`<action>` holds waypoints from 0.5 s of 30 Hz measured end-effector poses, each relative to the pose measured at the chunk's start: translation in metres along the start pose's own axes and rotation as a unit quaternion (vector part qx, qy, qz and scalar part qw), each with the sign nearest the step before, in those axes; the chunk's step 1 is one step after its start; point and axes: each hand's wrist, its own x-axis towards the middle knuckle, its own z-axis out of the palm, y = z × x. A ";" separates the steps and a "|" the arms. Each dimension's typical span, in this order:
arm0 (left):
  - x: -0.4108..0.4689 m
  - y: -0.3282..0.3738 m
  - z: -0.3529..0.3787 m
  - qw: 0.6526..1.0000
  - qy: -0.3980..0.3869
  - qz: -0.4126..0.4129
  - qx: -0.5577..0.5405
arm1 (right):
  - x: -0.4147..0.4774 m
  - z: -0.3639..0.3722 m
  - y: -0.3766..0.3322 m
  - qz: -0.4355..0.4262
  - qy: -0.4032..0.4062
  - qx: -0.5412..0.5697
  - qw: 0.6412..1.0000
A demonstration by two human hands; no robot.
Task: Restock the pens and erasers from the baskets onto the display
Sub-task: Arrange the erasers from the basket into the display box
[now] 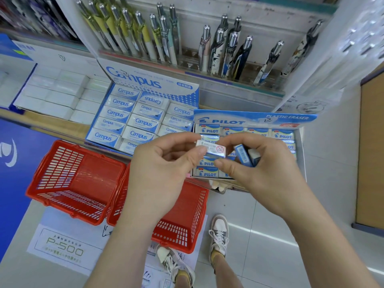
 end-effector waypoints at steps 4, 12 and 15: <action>0.004 -0.009 0.002 0.988 -0.010 0.050 0.145 | 0.005 0.005 0.008 -0.039 0.038 -0.169 0.984; 0.012 -0.018 0.003 0.948 0.011 0.137 0.287 | 0.006 0.007 0.011 -0.027 0.041 -0.170 0.984; 0.016 -0.022 0.008 0.926 0.054 0.165 0.336 | 0.008 0.010 0.010 -0.019 0.056 -0.188 0.980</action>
